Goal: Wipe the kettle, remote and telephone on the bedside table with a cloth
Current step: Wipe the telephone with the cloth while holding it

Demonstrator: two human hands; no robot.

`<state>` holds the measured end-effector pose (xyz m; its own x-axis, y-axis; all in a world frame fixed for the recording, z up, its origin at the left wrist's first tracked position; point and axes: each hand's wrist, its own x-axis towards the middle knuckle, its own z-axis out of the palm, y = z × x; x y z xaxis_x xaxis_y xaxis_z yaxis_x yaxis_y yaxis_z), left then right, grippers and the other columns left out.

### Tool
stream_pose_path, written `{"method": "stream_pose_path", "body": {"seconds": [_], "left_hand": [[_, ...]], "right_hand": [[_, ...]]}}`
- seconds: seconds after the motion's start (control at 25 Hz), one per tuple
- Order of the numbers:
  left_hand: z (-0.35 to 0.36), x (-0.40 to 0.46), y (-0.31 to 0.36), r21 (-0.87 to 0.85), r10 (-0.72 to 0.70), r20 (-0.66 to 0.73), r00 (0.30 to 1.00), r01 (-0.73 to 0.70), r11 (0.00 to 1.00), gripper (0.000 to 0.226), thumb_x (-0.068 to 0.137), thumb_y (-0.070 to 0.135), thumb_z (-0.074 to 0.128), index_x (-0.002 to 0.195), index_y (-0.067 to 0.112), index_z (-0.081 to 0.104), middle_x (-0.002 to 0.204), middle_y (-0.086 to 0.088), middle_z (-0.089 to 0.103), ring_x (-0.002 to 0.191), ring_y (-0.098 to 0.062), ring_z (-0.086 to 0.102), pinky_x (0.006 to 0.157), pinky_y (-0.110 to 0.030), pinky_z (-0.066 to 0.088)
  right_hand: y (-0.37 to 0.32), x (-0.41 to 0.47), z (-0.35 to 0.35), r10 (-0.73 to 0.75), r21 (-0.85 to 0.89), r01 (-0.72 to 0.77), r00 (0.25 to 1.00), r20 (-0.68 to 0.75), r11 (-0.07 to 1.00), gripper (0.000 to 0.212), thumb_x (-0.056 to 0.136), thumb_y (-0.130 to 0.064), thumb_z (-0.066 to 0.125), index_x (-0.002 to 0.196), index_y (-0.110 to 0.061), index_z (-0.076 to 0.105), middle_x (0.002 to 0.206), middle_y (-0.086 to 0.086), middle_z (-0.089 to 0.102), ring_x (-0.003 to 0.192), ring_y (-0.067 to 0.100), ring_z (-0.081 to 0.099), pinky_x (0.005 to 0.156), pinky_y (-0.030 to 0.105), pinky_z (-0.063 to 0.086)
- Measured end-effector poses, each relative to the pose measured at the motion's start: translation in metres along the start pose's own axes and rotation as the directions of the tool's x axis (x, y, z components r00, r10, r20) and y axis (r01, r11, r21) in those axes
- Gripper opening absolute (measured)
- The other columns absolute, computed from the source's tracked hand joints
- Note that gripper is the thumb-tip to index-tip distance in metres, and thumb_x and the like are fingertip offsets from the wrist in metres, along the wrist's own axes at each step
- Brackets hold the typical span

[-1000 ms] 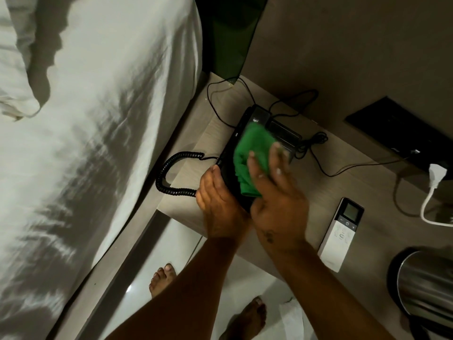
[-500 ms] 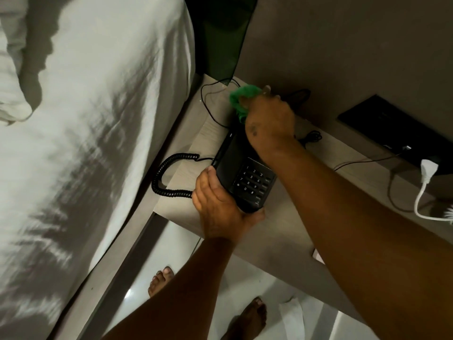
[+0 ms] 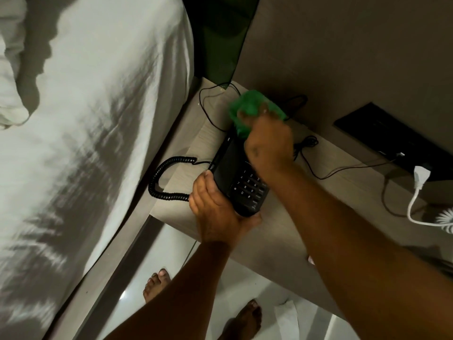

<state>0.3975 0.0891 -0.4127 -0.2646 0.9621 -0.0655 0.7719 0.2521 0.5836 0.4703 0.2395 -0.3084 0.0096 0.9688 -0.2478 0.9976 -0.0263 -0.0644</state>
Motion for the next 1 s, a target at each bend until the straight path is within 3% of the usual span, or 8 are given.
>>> {"method": "stream_pose_path", "body": {"seconds": [0.08,0.12,0.24,0.36,0.56,0.76,0.88,1.0], "left_hand": [[0.000,0.000,0.001,-0.003,-0.002,0.003,1.000,0.002,1.000,0.138,0.046,0.074,0.075,0.149,-0.002,0.022,0.148,-0.022,0.038,0.138,-0.038,0.037,0.115,-0.056,0.029],[0.001,0.001,0.001,-0.006,-0.009,-0.002,1.000,0.009,1.000,0.138,0.046,0.073,0.075,0.149,-0.002,0.023,0.148,-0.022,0.038,0.138,-0.038,0.037,0.114,-0.056,0.029],[0.001,-0.001,0.000,-0.009,-0.015,0.006,1.000,0.015,1.000,0.135,0.050,0.076,0.072,0.149,-0.003,0.023,0.149,-0.024,0.040,0.139,-0.039,0.038,0.116,-0.057,0.028],[0.003,0.000,-0.001,-0.019,0.002,-0.006,1.000,-0.002,1.000,0.121,0.066,0.079,0.056,0.148,-0.003,0.021,0.150,-0.027,0.041,0.140,-0.040,0.037,0.115,-0.061,0.031],[0.004,-0.002,-0.001,0.007,-0.016,-0.012,1.000,0.016,1.000,0.136,0.052,0.079,0.070,0.149,-0.002,0.021,0.149,-0.025,0.040,0.140,-0.038,0.036,0.115,-0.058,0.028],[0.005,-0.001,-0.001,0.017,-0.026,0.002,1.000,0.026,1.000,0.138,0.051,0.078,0.071,0.151,-0.001,0.020,0.151,-0.018,0.033,0.141,-0.036,0.033,0.116,-0.056,0.027],[0.005,-0.002,-0.002,0.015,-0.007,-0.005,1.000,0.007,1.000,0.128,0.062,0.077,0.066,0.151,-0.003,0.019,0.153,-0.022,0.035,0.143,-0.037,0.032,0.117,-0.058,0.027],[0.006,-0.002,-0.004,0.013,-0.007,0.004,1.000,0.007,1.000,0.131,0.060,0.079,0.065,0.152,-0.001,0.016,0.155,-0.022,0.032,0.145,-0.035,0.028,0.118,-0.057,0.024]], "right_hand": [[0.008,0.027,-0.010,0.066,0.174,-0.056,0.996,-0.052,0.983,0.036,0.092,-0.012,0.047,0.121,-0.027,0.061,0.125,0.012,0.061,0.106,0.034,0.061,0.083,0.034,0.052],[0.007,0.027,-0.009,0.038,0.163,-0.027,0.997,-0.065,0.986,0.037,0.091,-0.010,0.047,0.121,-0.028,0.060,0.124,0.013,0.061,0.106,0.035,0.061,0.083,0.035,0.052],[0.004,-0.017,0.011,-0.138,-0.040,0.137,0.990,-0.036,0.990,0.055,0.087,-0.006,0.047,0.134,-0.034,0.045,0.149,0.016,0.037,0.132,0.041,0.039,0.087,0.046,0.052],[0.017,-0.077,0.036,-0.239,0.006,0.240,0.970,-0.045,0.971,0.067,0.082,-0.002,0.054,0.138,-0.036,0.040,0.158,0.007,0.024,0.143,0.037,0.022,0.091,0.055,0.052],[0.058,-0.075,0.041,-0.068,-0.052,0.070,0.997,0.042,0.996,0.071,0.085,-0.001,0.054,0.140,-0.040,0.032,0.160,0.003,0.014,0.146,0.034,0.010,0.101,0.053,0.045],[0.051,-0.041,0.030,0.005,-0.031,-0.006,1.000,-0.020,1.000,0.067,0.082,0.001,0.053,0.138,-0.033,0.039,0.157,0.013,0.021,0.142,0.041,0.020,0.098,0.057,0.046],[0.045,-0.111,0.052,-0.118,-0.088,0.128,0.988,0.101,0.988,0.067,0.086,-0.014,0.057,0.141,-0.040,0.030,0.161,0.004,0.011,0.146,0.035,0.006,0.100,0.054,0.045],[0.058,-0.139,0.053,-0.161,-0.071,0.174,0.974,0.158,0.982,0.054,0.091,-0.025,0.047,0.141,-0.041,0.032,0.160,0.001,0.012,0.146,0.033,0.008,0.097,0.054,0.048]]}}
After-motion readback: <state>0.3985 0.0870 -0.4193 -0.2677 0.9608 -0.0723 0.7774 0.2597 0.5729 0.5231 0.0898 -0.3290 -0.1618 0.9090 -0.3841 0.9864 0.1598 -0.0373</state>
